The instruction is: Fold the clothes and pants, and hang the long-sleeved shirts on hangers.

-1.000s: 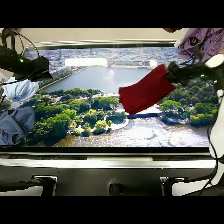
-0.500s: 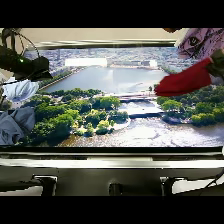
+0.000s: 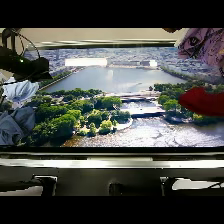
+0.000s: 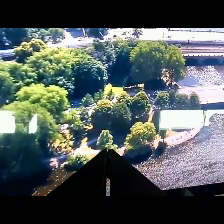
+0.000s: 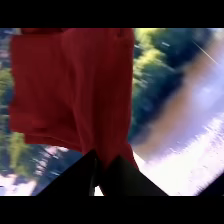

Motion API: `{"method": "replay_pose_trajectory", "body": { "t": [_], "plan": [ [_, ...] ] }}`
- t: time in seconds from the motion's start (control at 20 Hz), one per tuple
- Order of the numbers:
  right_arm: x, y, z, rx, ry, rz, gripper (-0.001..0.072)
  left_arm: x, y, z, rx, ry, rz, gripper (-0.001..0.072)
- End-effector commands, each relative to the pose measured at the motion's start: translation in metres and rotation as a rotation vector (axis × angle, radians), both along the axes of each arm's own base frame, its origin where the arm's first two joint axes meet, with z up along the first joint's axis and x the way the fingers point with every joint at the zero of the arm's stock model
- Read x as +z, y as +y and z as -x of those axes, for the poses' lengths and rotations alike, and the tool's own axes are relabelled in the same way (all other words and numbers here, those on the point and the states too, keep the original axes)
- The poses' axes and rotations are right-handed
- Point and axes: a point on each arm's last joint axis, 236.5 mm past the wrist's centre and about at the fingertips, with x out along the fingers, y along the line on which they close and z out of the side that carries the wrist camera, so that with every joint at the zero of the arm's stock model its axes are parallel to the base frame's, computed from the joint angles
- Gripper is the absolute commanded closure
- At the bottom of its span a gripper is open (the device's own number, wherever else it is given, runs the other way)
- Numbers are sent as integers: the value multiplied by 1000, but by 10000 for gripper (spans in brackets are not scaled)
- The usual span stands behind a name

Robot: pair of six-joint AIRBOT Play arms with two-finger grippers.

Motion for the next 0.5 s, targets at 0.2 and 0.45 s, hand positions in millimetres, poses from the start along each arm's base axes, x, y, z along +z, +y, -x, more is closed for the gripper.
{"method": "replay_pose_trajectory", "body": {
  "t": [0.2, 0.45],
  "plan": [
    [-86, 20, 127, -114, 336, -23, 683, -1, 0, 0, -1, 3, -1, 686],
    [-126, 52, 182, -148, 486, -67, 681, -1, 0, 0, -1, 3, -1, 687]
  ]
}}
